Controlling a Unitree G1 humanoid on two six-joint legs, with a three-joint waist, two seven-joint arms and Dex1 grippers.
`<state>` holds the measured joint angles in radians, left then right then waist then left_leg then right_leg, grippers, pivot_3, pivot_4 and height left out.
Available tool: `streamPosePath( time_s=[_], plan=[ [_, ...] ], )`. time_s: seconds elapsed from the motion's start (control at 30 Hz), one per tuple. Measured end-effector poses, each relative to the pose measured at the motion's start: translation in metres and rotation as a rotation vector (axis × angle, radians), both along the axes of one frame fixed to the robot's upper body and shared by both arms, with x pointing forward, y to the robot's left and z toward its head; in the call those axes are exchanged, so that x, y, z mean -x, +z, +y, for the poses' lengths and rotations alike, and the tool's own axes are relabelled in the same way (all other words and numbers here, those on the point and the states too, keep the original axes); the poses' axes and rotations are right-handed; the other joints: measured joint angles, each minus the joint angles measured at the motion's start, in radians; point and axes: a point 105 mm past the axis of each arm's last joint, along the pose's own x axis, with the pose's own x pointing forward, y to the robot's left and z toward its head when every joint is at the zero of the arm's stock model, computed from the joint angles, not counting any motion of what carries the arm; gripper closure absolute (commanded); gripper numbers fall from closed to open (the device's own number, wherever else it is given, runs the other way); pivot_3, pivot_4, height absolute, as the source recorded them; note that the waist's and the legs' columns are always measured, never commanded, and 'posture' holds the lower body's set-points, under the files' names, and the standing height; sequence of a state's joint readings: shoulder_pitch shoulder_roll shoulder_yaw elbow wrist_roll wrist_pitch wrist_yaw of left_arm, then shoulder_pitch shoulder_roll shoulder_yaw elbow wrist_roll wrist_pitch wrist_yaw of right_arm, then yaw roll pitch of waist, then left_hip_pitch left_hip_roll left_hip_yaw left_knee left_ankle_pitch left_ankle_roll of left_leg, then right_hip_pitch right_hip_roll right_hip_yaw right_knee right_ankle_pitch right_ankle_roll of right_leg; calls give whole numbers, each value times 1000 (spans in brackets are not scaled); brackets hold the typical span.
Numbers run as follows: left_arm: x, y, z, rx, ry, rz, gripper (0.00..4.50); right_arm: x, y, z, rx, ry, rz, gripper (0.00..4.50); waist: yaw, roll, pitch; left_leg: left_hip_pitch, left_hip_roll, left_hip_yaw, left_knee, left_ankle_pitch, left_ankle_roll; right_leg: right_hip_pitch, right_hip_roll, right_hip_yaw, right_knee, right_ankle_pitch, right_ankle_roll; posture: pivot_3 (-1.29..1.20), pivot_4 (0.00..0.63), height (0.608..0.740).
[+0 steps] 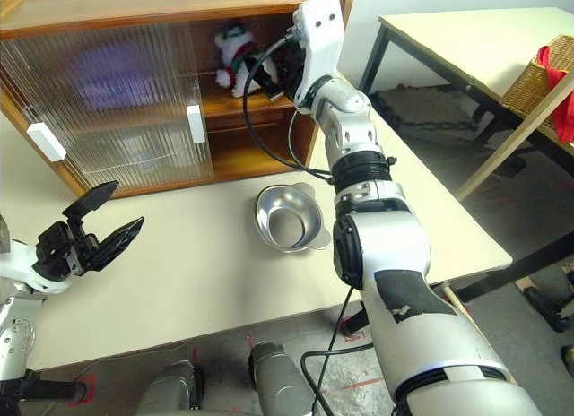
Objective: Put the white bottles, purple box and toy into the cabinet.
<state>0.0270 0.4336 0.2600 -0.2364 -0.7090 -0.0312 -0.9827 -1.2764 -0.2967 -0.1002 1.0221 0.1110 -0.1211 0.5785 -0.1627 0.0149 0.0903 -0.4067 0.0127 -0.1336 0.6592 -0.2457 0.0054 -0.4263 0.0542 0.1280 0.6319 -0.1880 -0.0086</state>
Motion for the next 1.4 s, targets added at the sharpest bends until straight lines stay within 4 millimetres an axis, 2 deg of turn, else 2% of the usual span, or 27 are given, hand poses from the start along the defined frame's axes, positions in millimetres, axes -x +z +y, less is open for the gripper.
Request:
streamPosePath(
  time_s=[0.17, 0.27, 0.37, 0.47, 0.57, 0.67, 0.7, 0.77, 0.87, 1.0, 1.1, 1.2, 1.3, 1.4],
  plan=[
    [0, 0, 0, 0, -2, 2, 0, 2, 3, -6, 21, 18, -6, 46, 0, 0, 0, -1, 0, 0, 0, 0, 0, -1, 0, 0, 0, 0, 0, -182, 102, 740],
    [0, 0, 0, 0, -2, 3, 0, 12, 8, -2, 31, 119, -6, 46, 0, 0, 0, -1, 0, 0, 0, 0, 0, -1, 0, 0, -1, 0, 0, -180, 104, 740],
    [0, 0, 0, 0, -2, 5, 0, 27, -3, -4, 37, 245, 55, 46, 2, -1, 0, -1, -1, 0, 1, 0, 0, 0, 0, 0, -1, -1, 1, -182, 106, 740],
    [0, -1, 0, 1, -1, 8, 0, 42, -17, -15, 83, 308, 119, 46, 8, 0, 0, -1, -2, 1, 2, 0, -1, 1, -1, 0, -1, -1, 2, -186, 109, 740],
    [1, -2, 1, 2, -1, 11, 0, 53, -18, -39, 133, 294, 177, 46, 14, 0, 0, -1, -2, 1, 3, 0, -1, 2, -1, 0, -1, -1, 3, -186, 109, 740],
    [1, -3, 1, 3, 2, 15, 0, 67, -18, -50, 98, 342, 250, 46, 14, -1, 0, 2, -3, 2, 3, 0, -1, 4, -1, 1, -1, -3, 5, -193, 112, 740],
    [1, -2, -1, 3, -6, 11, 0, 78, -22, -53, 54, 406, 311, 46, 14, -1, 0, 3, -3, 3, 3, 0, -1, 5, 0, 1, -1, -7, 12, -193, 112, 740],
    [2, -3, 0, 4, -5, 13, 0, 101, -32, -67, -35, 515, 456, 46, 18, -2, 0, 5, -5, 3, 3, 1, -2, 8, 1, 1, -1, -10, 15, -191, 113, 740],
    [2, -4, 0, 6, -3, 21, 0, 125, -48, -91, -107, 557, 644, 46, 24, -2, 1, 6, -6, 3, 3, 2, -5, 11, 0, 1, 0, -11, 16, -195, 109, 740],
    [3, -5, 0, 7, -6, 19, 0, 141, -82, -120, -51, 465, 822, 46, 25, -2, 1, 8, -7, 3, 4, 1, -5, 13, -1, 2, -1, -12, 17, -195, 108, 740],
    [3, -5, -1, 10, -10, 18, 0, 155, -108, -141, -90, 415, 975, 46, 24, -2, 1, 8, -7, 3, 4, 1, -5, 13, -1, 2, -1, -13, 18, -194, 109, 740],
    [3, -6, -2, 10, -13, 20, 0, 177, -141, -160, -164, 362, 1163, 46, 27, -3, 1, 7, -7, 2, 4, 1, -6, 14, 0, 1, -1, -14, 19, -193, 109, 740],
    [4, -7, -2, 4, -17, 22, 0, 191, -165, -164, -250, 354, 1274, 46, 25, -3, 1, 7, -7, 3, 3, -1, -7, 13, 0, 2, -1, -15, 19, -194, 109, 740],
    [5, -8, -3, -3, -26, 24, 0, 192, -174, -158, -303, 362, 1305, 46, 20, -3, 1, 7, -7, 4, 3, -1, -7, 14, 0, 2, -1, -16, 19, -196, 110, 740]
  ],
)
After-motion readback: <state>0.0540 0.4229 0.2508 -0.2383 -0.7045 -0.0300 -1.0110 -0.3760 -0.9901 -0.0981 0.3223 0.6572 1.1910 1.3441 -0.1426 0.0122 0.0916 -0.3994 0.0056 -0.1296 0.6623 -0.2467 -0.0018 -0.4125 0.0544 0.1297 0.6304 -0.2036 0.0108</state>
